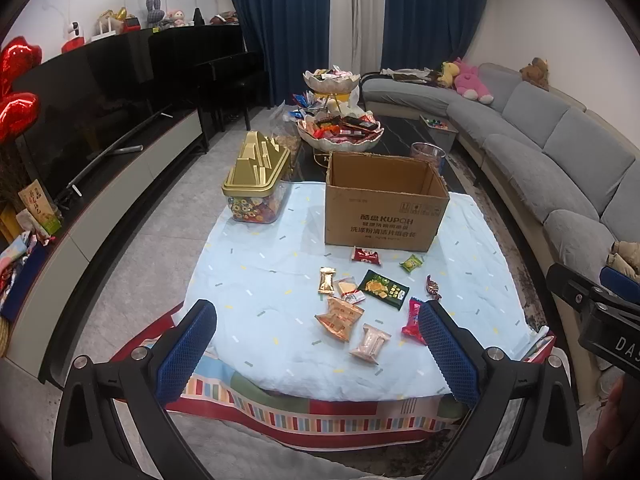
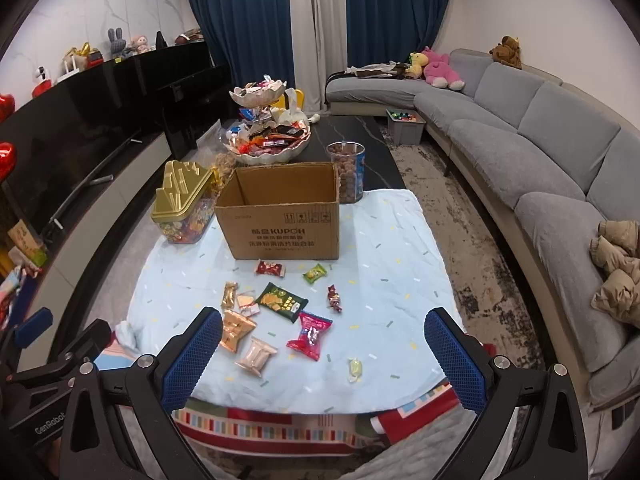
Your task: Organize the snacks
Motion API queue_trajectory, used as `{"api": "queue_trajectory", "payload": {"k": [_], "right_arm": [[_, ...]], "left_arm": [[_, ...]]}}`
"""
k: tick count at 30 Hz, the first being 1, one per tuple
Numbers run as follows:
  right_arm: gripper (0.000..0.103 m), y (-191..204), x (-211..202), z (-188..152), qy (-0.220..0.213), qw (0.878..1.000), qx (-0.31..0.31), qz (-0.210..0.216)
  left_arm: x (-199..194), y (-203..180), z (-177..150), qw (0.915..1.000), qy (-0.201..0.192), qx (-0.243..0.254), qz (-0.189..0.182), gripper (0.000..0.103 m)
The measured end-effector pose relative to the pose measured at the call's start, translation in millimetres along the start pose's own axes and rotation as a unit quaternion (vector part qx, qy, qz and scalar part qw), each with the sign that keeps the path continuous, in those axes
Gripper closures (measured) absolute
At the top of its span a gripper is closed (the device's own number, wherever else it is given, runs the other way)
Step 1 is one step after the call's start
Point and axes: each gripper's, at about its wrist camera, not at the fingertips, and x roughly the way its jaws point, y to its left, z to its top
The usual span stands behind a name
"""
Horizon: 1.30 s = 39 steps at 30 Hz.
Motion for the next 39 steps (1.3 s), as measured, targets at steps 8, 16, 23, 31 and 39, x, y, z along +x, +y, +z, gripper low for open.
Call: {"api": "queue_trajectory", "payload": {"k": [8, 16, 23, 31, 39], "right_arm": [[0.001, -0.5, -0.3, -1.8, -0.002, 1.000, 0.000, -0.001], [0.001, -0.7, -1.2, -1.7, -0.002, 1.000, 0.000, -0.001], [0.001, -0.3, -1.4, -2.3, -0.003, 1.000, 0.000, -0.001], [0.001, 0.5, -0.6, -3.1, -0.003, 1.000, 0.001, -0.001], [0.001, 0.7, -0.7, -3.6, -0.003, 1.000, 0.001, -0.001]], "left_arm": [[-0.8, -0.1, 0.9, 1.0000, -0.001, 0.000, 0.000, 0.000], [-0.7, -0.1, 1.1, 1.0000, -0.002, 0.001, 0.000, 0.000], [-1.1, -0.3, 1.2, 1.0000, -0.002, 0.000, 0.000, 0.000], [-1.0, -0.1, 0.9, 1.0000, -0.002, 0.000, -0.001, 0.000], [-2.9, 0.9, -0.2, 1.0000, -0.003, 0.002, 0.000, 0.000]]}}
